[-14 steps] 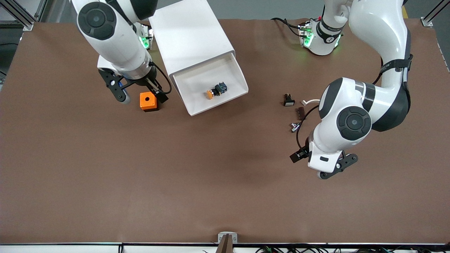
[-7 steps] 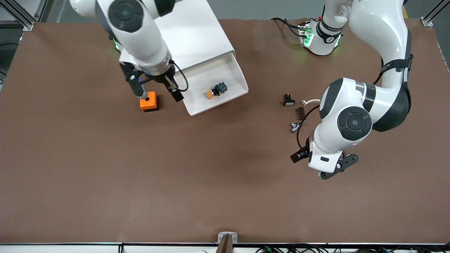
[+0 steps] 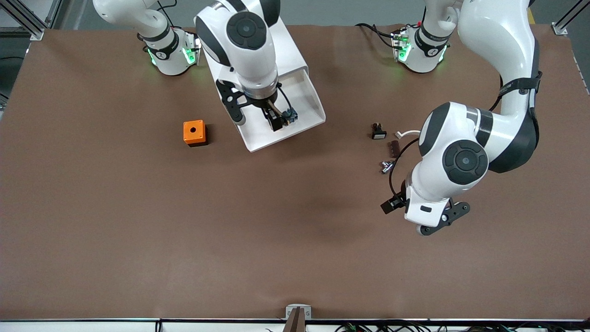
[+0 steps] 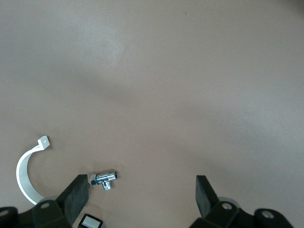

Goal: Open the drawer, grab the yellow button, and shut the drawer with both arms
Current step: 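Lower the right gripper and grasp the yellow push button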

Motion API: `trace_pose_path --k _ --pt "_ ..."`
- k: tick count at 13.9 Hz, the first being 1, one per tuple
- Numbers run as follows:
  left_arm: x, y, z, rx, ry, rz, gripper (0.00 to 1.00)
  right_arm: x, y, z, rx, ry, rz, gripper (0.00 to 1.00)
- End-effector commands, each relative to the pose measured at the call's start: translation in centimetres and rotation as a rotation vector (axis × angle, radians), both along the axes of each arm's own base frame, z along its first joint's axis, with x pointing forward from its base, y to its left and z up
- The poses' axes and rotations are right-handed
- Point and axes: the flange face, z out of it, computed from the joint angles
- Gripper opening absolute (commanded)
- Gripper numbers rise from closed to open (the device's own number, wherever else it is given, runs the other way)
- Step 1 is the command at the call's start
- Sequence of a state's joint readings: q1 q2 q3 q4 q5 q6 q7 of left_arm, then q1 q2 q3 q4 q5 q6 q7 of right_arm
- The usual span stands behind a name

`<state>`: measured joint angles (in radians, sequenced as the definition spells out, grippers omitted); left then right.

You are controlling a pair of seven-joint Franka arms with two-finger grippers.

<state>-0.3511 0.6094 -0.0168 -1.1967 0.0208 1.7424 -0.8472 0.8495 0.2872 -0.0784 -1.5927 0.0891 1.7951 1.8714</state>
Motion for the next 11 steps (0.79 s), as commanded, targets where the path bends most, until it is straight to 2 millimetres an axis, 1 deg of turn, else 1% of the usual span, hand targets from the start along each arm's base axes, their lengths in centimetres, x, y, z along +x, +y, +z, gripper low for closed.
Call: trace_pose_path --k 1,3,6,8,11 --pt "-0.4 0.2 0.6 -0.018 -0.002 0.0 0.99 -0.2 1.1 -0.7 -0.018 -0.005 -0.033 1.0" --pt "-0.4 0.2 0.5 -0.018 -0.001 0.0 0.99 -0.6 2.5 -1.3 -0.026 -0.006 -0.037 1.0" --pt "-0.4 0.2 0.5 -0.018 -0.001 0.0 0.99 -0.6 3.9 -2.3 -0.037 -0.01 -0.041 1.0" --pt "-0.4 0.2 0.5 -0.018 -0.001 0.0 0.99 -0.6 4.5 -2.1 -0.013 -0.045 -0.036 1.0" --pt "-0.4 0.2 0.5 -0.018 -0.001 0.0 0.99 -0.9 5.0 -2.3 -0.016 -0.065 -0.037 1.0"
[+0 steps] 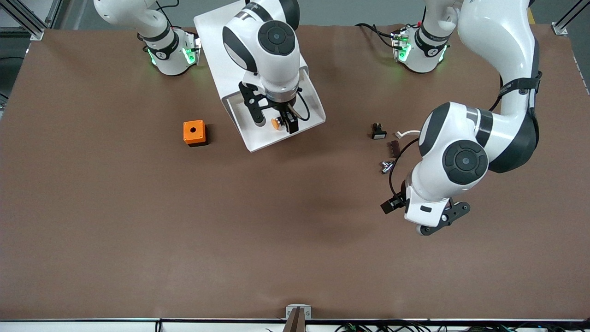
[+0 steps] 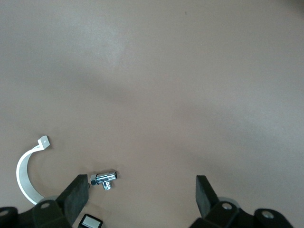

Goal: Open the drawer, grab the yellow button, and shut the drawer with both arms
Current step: 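Lower the right gripper and grasp the yellow push button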

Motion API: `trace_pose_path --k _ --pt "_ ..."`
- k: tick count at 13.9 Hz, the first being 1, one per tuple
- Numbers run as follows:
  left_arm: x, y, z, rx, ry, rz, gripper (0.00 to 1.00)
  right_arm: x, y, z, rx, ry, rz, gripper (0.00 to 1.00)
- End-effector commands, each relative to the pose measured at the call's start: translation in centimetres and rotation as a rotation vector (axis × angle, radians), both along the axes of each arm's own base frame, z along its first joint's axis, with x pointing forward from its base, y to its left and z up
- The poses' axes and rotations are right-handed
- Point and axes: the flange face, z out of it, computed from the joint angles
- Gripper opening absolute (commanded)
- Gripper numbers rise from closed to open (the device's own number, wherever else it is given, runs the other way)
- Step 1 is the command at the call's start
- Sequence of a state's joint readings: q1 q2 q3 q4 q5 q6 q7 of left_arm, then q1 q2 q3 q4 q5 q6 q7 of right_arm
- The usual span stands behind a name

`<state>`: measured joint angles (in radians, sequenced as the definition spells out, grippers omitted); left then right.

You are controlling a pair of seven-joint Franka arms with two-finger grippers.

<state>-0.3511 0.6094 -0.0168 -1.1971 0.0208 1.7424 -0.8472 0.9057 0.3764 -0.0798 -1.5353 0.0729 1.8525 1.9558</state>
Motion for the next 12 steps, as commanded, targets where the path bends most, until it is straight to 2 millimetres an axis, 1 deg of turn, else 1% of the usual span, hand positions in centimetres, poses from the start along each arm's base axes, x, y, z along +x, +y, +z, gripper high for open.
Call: trace_pose_path --k 1,5,10,12 --pt "-0.4 0.2 0.5 -0.018 -0.001 0.0 0.99 -0.4 1.0 0.0 -0.017 -0.026 -0.005 1.0" --pt "-0.4 0.2 0.5 -0.018 -0.001 0.0 0.99 -0.8 1.5 -0.8 -0.034 -0.023 0.008 1.0" --pt "-0.4 0.2 0.5 -0.018 -0.001 0.0 0.99 -0.8 1.1 -1.2 -0.063 -0.021 0.012 1.0" --pt "-0.4 0.2 0.5 -0.018 -0.001 0.0 0.99 -1.1 0.9 -1.7 -0.076 -0.01 0.016 1.0"
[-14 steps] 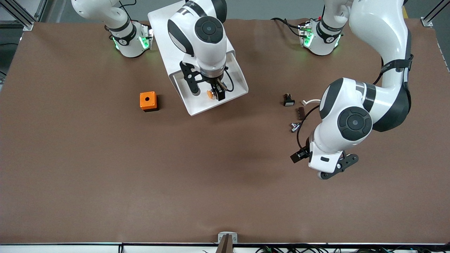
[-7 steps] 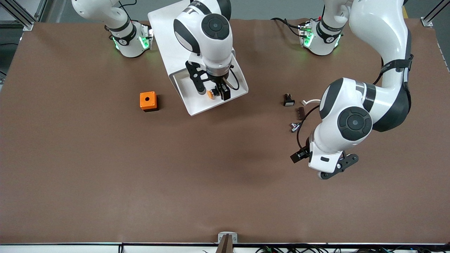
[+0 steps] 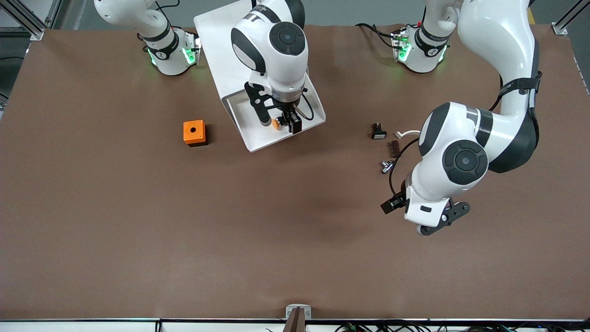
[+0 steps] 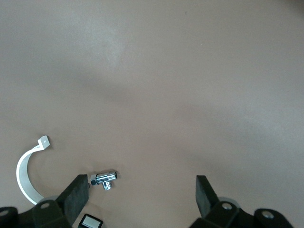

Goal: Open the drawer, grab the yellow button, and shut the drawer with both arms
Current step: 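Lower the right gripper and grasp the yellow push button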

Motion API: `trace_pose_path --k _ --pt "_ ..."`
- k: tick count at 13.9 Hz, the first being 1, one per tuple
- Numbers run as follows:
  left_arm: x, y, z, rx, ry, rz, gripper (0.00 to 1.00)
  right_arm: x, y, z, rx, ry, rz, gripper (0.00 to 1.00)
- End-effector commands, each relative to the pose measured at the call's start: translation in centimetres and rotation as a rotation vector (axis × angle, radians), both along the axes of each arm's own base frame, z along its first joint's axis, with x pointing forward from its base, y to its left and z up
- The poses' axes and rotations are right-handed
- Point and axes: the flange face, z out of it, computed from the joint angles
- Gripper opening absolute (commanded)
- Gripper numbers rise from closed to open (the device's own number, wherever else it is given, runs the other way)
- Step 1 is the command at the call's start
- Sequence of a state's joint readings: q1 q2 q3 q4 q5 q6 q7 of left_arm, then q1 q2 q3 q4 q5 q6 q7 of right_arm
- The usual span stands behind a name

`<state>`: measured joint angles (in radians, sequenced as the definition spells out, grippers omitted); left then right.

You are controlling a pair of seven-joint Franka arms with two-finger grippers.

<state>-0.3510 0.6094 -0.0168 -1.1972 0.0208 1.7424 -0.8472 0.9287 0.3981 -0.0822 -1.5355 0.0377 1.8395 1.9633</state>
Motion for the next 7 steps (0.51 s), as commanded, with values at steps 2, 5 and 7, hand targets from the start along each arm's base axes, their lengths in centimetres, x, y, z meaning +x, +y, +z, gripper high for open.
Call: trace_pose_path --k 2,5,7 --pt "-0.41 0.22 0.54 -0.018 -0.001 0.0 0.99 -0.34 0.2 -0.3 -0.026 -0.006 -0.009 1.0" --pt "-0.41 0.22 0.54 -0.018 -0.001 0.0 0.99 -0.7 0.59 -0.64 -0.026 -0.003 -0.002 0.98" --pt "-0.41 0.22 0.54 -0.018 -0.001 0.0 0.99 -0.8 0.84 -1.15 -0.028 0.001 0.0 0.98"
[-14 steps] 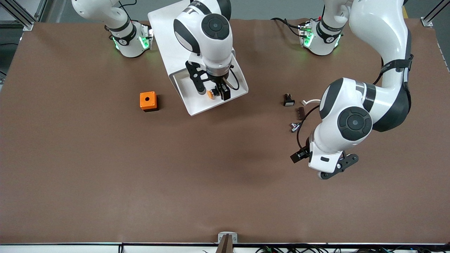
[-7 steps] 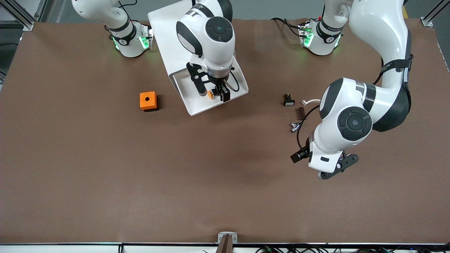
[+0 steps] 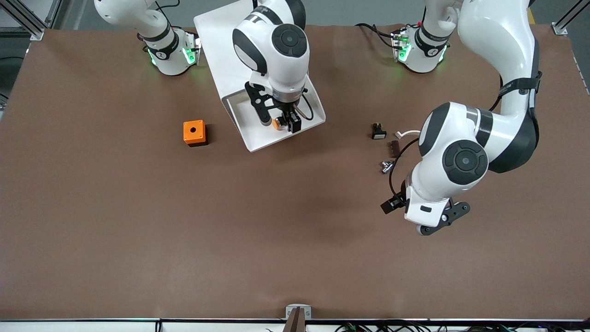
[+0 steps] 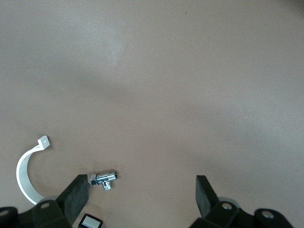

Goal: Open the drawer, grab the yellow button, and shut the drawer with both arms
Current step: 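Lower the right gripper and grasp the yellow push button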

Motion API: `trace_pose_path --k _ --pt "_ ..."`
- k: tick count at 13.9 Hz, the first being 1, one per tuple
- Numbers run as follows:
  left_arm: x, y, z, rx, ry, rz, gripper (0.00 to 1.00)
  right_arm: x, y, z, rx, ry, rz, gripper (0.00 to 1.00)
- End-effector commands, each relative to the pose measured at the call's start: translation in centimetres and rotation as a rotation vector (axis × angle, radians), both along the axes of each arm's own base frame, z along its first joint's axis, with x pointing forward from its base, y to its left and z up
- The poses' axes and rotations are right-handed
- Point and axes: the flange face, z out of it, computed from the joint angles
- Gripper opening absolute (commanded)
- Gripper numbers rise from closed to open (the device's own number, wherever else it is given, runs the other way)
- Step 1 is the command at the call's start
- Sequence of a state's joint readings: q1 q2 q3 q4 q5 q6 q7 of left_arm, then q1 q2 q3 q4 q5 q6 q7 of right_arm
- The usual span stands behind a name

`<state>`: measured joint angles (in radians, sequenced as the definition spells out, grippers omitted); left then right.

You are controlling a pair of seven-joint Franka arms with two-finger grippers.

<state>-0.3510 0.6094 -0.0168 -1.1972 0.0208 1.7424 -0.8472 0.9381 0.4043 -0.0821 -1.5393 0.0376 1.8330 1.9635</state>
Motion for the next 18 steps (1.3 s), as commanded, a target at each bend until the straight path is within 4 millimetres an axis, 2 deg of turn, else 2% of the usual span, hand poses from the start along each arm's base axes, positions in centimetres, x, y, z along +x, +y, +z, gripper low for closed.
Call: trace_pose_path --k 1,6,7,10,14,15,18 --pt "-0.4 0.2 0.5 -0.018 -0.001 0.0 0.99 -0.7 0.8 -0.5 -0.015 -0.009 -0.001 0.97" --pt "-0.4 0.2 0.5 -0.018 -0.001 0.0 0.99 -0.8 0.8 -0.7 -0.023 -0.001 0.009 0.9" --pt "-0.4 0.2 0.5 -0.018 -0.001 0.0 0.99 -0.8 0.8 -0.8 -0.024 0.0 0.012 0.85" --pt "-0.4 0.2 0.5 -0.018 -0.001 0.0 0.99 -0.7 0.7 -0.8 -0.02 0.002 0.016 0.64" --pt "-0.4 0.2 0.5 -0.017 0.0 0.0 0.99 -0.6 0.7 -0.4 -0.008 0.004 0.04 0.08" --pt "-0.4 0.2 0.5 -0.017 0.0 0.0 0.99 -0.4 0.6 -0.3 -0.007 0.007 0.035 0.01" --pt "-0.4 0.2 0.5 -0.017 0.0 0.0 0.99 0.6 -0.1 0.2 0.001 0.003 0.026 0.0"
